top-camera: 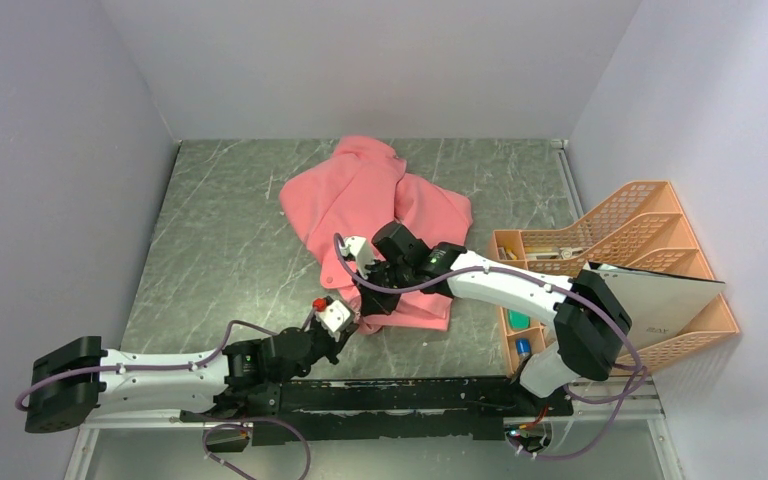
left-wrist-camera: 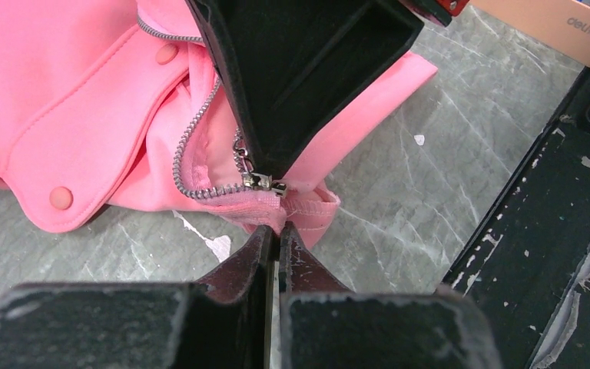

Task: Zip up the jacket
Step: Zip the zipper on the jacket.

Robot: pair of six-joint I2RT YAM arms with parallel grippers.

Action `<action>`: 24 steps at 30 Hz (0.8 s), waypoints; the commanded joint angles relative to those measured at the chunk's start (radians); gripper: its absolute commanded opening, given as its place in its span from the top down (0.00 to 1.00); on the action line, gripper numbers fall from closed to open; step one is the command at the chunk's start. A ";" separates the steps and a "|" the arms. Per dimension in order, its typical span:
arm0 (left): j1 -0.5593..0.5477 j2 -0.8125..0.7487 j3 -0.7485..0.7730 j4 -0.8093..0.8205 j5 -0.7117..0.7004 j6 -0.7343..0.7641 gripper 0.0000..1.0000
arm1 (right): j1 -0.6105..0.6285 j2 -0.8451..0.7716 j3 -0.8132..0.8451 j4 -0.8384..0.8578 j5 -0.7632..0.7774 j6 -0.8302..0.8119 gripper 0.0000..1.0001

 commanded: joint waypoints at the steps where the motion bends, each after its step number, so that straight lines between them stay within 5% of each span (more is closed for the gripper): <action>1: -0.013 -0.008 0.028 -0.012 0.131 0.028 0.95 | -0.029 -0.021 0.059 0.132 0.121 0.006 1.00; 24: -0.014 0.002 0.062 -0.056 0.219 0.037 0.95 | -0.031 0.000 0.146 0.141 0.522 0.037 1.00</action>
